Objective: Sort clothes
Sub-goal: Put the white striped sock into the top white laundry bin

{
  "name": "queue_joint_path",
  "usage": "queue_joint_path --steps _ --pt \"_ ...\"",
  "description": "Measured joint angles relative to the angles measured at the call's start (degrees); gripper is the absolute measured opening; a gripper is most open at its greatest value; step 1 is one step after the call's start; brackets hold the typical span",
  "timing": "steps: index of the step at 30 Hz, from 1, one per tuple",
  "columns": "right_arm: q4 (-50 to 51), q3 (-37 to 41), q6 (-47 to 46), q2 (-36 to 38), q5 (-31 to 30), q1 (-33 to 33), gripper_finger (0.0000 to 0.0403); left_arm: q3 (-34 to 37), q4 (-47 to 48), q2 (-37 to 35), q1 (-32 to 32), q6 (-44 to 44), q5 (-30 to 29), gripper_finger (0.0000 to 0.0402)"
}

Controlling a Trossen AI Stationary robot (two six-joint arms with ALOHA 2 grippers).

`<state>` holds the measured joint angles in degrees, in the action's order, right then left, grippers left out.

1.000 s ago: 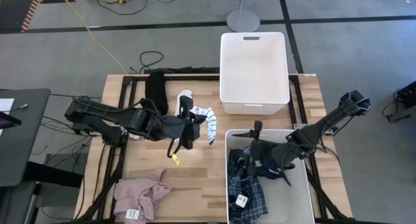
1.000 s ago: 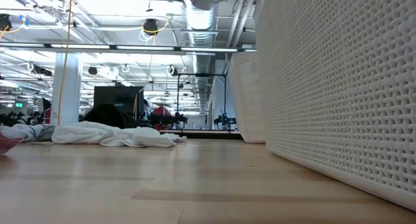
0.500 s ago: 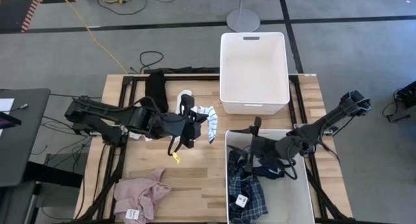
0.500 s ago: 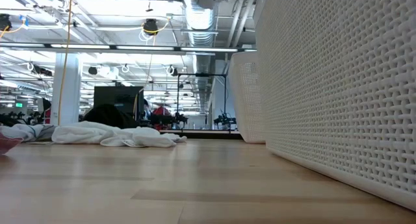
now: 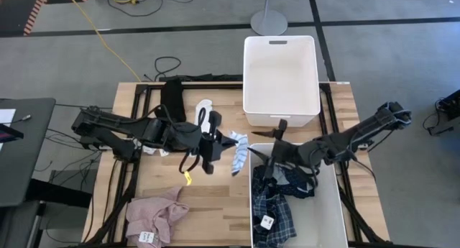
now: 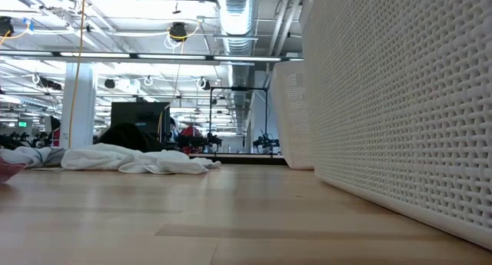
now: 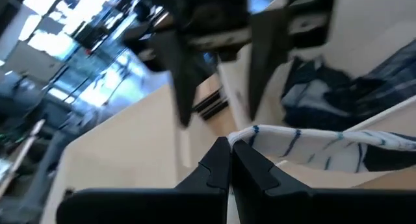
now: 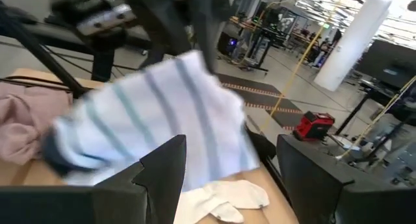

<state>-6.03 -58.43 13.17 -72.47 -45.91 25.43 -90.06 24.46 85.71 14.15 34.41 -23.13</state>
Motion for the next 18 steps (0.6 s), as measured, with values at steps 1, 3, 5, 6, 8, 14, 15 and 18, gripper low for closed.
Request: queue_joint_path --steps 1,3,5,6,8,14,15,18 --pt "-0.3 0.0 0.3 0.0 1.1 -0.4 0.0256 0.0 0.0 0.0 0.0 0.0 1.4 0.0" --pt "-0.6 0.0 0.3 0.0 4.5 -1.4 0.0256 0.0 -0.1 0.0 0.0 -0.1 3.2 0.0" --pt "-0.7 0.0 0.2 0.0 7.3 -2.4 0.0256 0.0 -0.7 0.0 0.0 -0.1 3.5 0.0" --pt "-0.7 0.0 0.0 0.0 8.6 -2.8 0.0256 0.0 -1.0 0.0 0.0 0.0 3.5 0.0" --pt "-0.7 0.0 -0.6 0.0 12.1 -3.6 0.0256 0.0 -1.2 0.0 0.0 0.1 3.5 0.0" --pt "-1.0 0.0 -1.6 0.0 14.7 -4.7 0.0256 0.0 -1.4 0.0 0.0 0.2 5.6 0.0" --pt "-1.0 0.0 -1.6 0.0 14.7 -4.6 0.0256 0.0 -1.5 0.0 0.0 0.2 6.2 0.0" --pt "-1.6 0.0 -1.5 -0.7 14.7 -4.7 0.0255 0.0 -2.0 0.0 0.0 0.0 6.5 0.0"
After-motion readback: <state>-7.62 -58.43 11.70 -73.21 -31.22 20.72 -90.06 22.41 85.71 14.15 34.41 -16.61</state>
